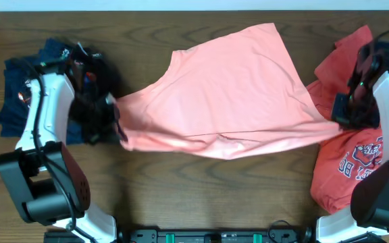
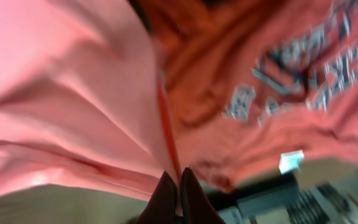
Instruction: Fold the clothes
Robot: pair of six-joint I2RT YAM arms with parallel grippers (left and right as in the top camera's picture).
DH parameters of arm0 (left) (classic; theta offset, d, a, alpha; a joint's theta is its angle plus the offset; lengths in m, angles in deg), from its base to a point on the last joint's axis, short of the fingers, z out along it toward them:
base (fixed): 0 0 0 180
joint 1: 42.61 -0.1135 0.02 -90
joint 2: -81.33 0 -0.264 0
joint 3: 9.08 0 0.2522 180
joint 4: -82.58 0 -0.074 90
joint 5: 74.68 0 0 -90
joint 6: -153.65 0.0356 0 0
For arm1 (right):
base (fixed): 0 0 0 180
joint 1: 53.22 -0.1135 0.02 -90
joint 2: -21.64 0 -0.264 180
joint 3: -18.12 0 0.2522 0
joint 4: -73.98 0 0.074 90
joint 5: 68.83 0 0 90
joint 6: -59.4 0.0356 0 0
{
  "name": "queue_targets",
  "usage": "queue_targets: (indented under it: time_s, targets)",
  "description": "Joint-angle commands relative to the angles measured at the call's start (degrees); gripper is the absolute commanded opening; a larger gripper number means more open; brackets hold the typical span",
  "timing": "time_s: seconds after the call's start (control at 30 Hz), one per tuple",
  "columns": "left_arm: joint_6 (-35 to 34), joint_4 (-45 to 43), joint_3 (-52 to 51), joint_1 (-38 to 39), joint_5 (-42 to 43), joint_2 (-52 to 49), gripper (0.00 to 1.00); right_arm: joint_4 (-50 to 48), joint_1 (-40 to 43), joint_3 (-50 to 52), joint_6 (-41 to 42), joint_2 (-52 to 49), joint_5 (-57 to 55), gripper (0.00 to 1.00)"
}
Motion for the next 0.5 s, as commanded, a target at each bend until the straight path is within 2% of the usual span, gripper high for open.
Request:
queue_targets:
  time_s: [0.0, 0.2, 0.33, 0.47]
  targets:
    - [1.42, -0.48, -5.68, -0.79, -3.89, 2.29, 0.06, 1.07, 0.63, 1.51, 2.14, 0.63, -5.55, 0.01]
    - [-5.46, -4.28, -8.70, -2.05, -10.21, 6.40, 0.06, -3.04, 0.44, 1.49, 1.18, 2.80, -3.85, 0.01]
    - [-12.15, -11.21, -8.70, -2.91, -10.49, 7.89, 0.06, -13.16, -0.15, 1.75, -2.08, 2.67, 2.75, 0.01]
    - [-14.86, -14.88, -9.84, -2.69, -10.49, 7.80, 0.06, -23.45, -1.77, 2.93, -4.85, 1.49, 9.46, 0.01]
